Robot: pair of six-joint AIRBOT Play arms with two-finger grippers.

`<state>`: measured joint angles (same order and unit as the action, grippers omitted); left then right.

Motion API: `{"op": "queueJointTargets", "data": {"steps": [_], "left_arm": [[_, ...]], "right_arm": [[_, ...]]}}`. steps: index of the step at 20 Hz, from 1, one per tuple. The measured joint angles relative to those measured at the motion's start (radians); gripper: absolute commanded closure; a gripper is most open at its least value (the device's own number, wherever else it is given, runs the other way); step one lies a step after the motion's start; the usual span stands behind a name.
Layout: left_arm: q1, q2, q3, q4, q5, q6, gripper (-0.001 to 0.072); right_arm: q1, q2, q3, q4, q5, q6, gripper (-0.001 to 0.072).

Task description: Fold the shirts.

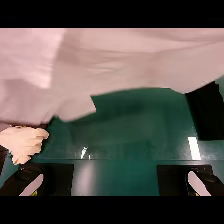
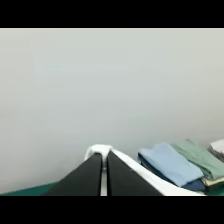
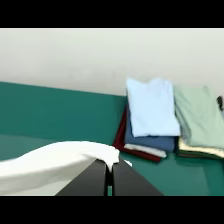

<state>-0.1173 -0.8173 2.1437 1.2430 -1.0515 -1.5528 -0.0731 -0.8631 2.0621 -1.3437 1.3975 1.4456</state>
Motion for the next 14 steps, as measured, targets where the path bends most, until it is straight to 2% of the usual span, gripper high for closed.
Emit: {"op": "queueJointTargets", "data": {"steps": [4,8,14], "left_arm": [[0.0,0.006,-0.038,0.107,0.023,-0.038,0.0683],[-0.001,-0.054,-0.237,0.221,-0.043,-0.08,0.0682],[0.0,-0.304,-0.544,0.257,-0.079,-0.113,0.0682]], "right_arm": [[0.0,-0.056,0.072,-0.029,0.063,0.016,0.0698],[0.0,-0.121,-0.087,-0.031,0.082,0.027,0.0698],[0.014,-0.407,-0.304,-0.001,0.121,0.034,0.0698]]}}
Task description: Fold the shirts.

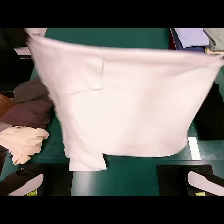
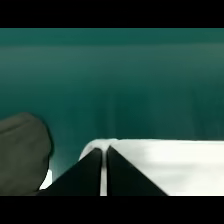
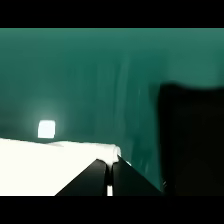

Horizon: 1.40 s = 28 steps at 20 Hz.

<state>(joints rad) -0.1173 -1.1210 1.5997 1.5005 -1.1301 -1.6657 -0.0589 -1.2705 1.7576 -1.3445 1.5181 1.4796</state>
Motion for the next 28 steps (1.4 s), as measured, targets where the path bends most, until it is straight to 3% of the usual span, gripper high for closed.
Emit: {"op": "queueJointTargets", "data": {"steps": [6,11,15,21,22,23,24,28], "left_arm": [[0.001,-0.296,-0.08,0.007,0.169,-0.004,0.0683],[0.012,-0.385,-0.081,0.007,0.327,0.016,0.0682],[0.065,-0.401,-0.064,-0.021,0.232,0.05,0.0682],[0.105,-0.407,-0.194,-0.195,0.099,0.225,0.068],[0.107,-0.407,-0.22,-0.211,0.098,0.237,0.0577],[0.108,-0.408,-0.245,-0.22,0.097,0.24,0.0265],[0.109,-0.408,-0.261,-0.223,0.094,0.239,0.0086],[0.111,-0.373,-0.294,-0.232,0.051,0.183,0.0086]], "right_arm": [[0.041,-0.366,0.038,0.014,-0.042,-0.004,0.0698],[0.045,-0.538,0.225,0.017,-0.056,0.0,0.0697],[0.029,-0.517,0.172,0.018,-0.061,-0.01,0.0697],[0.043,-0.44,-0.085,0.012,-0.128,-0.032,0.0678],[0.049,-0.435,-0.117,0.013,-0.135,-0.032,0.0475],[0.053,-0.431,-0.141,0.014,-0.139,-0.032,0.0321],[0.056,-0.429,-0.159,0.014,-0.14,-0.032,0.0321],[0.058,-0.386,-0.183,0.057,-0.117,-0.031,0.0323]]}}
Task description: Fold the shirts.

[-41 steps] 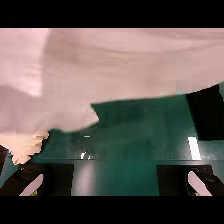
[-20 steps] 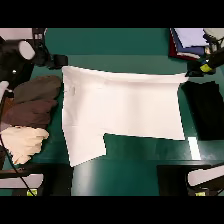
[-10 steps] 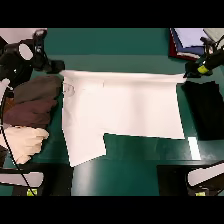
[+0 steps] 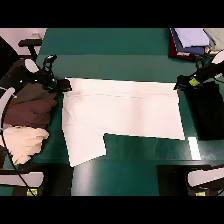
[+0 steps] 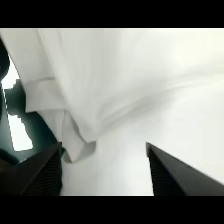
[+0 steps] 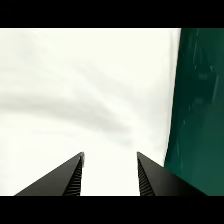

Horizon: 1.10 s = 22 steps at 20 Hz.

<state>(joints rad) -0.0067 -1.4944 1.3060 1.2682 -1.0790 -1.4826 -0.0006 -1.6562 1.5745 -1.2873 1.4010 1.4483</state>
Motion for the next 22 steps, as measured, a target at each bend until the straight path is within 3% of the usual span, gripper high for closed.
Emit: {"op": "queueJointTargets", "data": {"steps": [4,10,19,20,21,22], "left_arm": [[0.001,0.159,-0.131,0.015,-0.077,-0.017,0.0086],[0.001,0.479,-0.552,0.01,-0.129,-0.074,0.0087],[0.002,0.626,-0.869,-0.189,0.006,-0.09,0.0089],[0.002,0.628,-0.883,-0.212,0.021,-0.089,0.0188],[0.002,0.629,-0.896,-0.224,0.038,-0.087,0.04],[0.002,0.628,-0.905,-0.223,0.051,-0.085,0.0547]], "right_arm": [[-0.021,0.152,-0.12,0.024,0.046,-0.008,0.0325],[-0.045,0.416,-0.378,0.038,0.028,-0.012,0.0328],[-0.05,0.557,-0.505,0.039,-0.022,-0.014,0.0334],[-0.05,0.559,-0.507,0.039,-0.024,-0.014,0.0333],[-0.05,0.561,-0.509,0.04,-0.026,-0.014,0.0334],[-0.05,0.563,-0.51,0.039,-0.027,-0.015,0.0333]]}}
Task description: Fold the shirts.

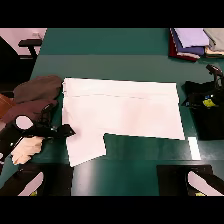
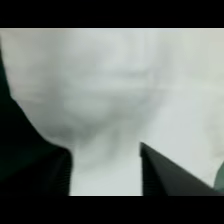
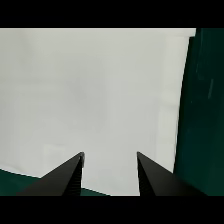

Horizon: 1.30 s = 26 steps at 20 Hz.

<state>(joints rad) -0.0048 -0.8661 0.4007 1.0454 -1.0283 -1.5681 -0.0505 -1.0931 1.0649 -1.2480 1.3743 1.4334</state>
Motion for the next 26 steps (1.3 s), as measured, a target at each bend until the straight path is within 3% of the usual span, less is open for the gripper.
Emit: {"op": "queueJointTargets", "data": {"steps": [1,6,12,17,18,21,22,26], "left_arm": [[-0.001,-0.001,-0.005,-0.005,0.005,0.002,0.0679],[-0.002,0.002,0.042,-0.035,-0.006,0.024,0.0682],[-0.002,0.002,0.124,-0.048,-0.035,0.051,0.0682],[-0.002,0.002,0.142,-0.05,-0.038,0.056,0.0682],[-0.002,0.002,0.142,-0.05,-0.038,0.056,0.0682],[-0.002,0.002,0.144,-0.05,-0.042,0.058,0.0683],[-0.002,0.003,0.145,-0.05,-0.048,0.058,0.0683],[-0.002,0.07,0.145,-0.025,-0.107,0.051,0.0684]], "right_arm": [[0.0,0.001,-0.001,-0.001,-0.001,-0.002,0.0334],[-0.059,-0.001,-0.05,-0.033,0.035,-0.011,0.0321],[-0.299,-0.015,-0.281,-0.053,0.05,-0.014,0.0321],[-0.37,-0.086,-0.406,0.054,0.005,-0.039,0.0327],[-0.357,-0.1,-0.411,0.077,0.003,-0.042,0.0354],[-0.295,-0.141,-0.405,0.112,-0.04,-0.049,0.0654],[-0.269,-0.149,-0.396,0.114,-0.053,-0.052,0.0695],[-0.183,-0.112,-0.354,0.035,-0.079,-0.055,0.0696]]}}
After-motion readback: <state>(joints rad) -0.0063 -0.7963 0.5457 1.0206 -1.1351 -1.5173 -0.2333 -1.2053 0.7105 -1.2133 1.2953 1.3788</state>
